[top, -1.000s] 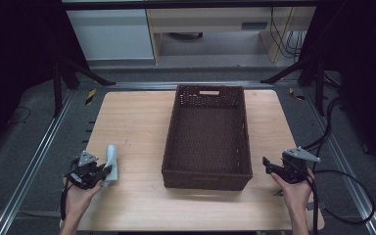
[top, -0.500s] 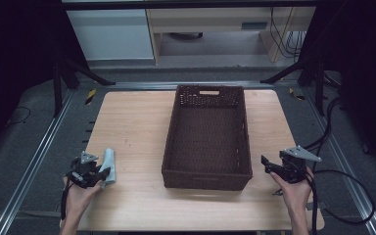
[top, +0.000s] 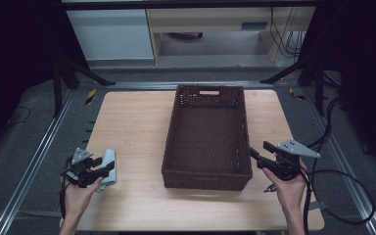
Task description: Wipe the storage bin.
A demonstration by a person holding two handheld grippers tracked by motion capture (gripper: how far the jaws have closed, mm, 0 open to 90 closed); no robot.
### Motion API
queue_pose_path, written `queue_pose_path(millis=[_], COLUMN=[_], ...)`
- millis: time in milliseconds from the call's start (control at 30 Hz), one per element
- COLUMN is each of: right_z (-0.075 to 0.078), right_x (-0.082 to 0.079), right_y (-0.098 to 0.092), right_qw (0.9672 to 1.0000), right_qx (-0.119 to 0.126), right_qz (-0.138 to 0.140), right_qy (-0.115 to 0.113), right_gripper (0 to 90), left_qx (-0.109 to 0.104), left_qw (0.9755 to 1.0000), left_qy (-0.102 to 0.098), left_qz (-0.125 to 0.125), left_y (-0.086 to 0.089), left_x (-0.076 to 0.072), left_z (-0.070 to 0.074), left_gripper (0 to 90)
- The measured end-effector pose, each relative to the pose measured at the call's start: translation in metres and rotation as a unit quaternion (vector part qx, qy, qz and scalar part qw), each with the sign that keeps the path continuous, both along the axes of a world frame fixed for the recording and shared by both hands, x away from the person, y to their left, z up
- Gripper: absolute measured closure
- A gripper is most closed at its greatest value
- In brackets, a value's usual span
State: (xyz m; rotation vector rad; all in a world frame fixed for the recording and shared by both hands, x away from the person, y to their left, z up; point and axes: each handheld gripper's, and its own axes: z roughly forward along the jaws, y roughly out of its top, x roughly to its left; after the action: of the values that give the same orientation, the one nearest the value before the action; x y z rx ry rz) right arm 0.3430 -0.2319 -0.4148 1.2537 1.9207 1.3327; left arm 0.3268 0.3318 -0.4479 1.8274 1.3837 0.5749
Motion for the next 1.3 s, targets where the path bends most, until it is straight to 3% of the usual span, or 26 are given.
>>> queue_pose_path(millis=[433,567,633,933,1167,1300], right_z=[-0.011,-0.014,-0.015,-0.022,-0.023,-0.023], right_x=[0.014,0.018,0.019,0.025,0.027,0.027], right_y=[0.016,0.016,0.018,0.032,0.032,0.036], right_qw=[0.9987,0.9983,0.9983,0.9962,0.9963,0.9959], right_qx=[-0.027,-0.031,-0.028,-0.062,-0.054,-0.057], right_qz=[0.009,0.008,0.008,0.020,0.030,0.037], right_qy=[0.041,0.049,0.049,0.058,0.061,0.059], right_gripper=[45.0,46.2,48.0,59.2,63.2,63.4], left_qx=[-0.010,-0.007,-0.008,-0.019,-0.021,-0.035], left_qw=[0.9978,0.9967,0.9965,0.9941,0.9917,0.9906], left_qy=[-0.031,-0.030,-0.029,-0.046,-0.047,-0.049], left_qz=[-0.059,-0.075,-0.078,-0.096,-0.118,-0.123], left_y=[-0.045,-0.055,-0.060,-0.085,-0.099,-0.099], left_x=[-0.004,-0.002,0.000,0.010,0.014,0.013], left_z=[0.014,0.016,0.016,0.028,0.023,0.025], left_gripper=[39.1,39.5,39.6,40.3,41.0,41.2])
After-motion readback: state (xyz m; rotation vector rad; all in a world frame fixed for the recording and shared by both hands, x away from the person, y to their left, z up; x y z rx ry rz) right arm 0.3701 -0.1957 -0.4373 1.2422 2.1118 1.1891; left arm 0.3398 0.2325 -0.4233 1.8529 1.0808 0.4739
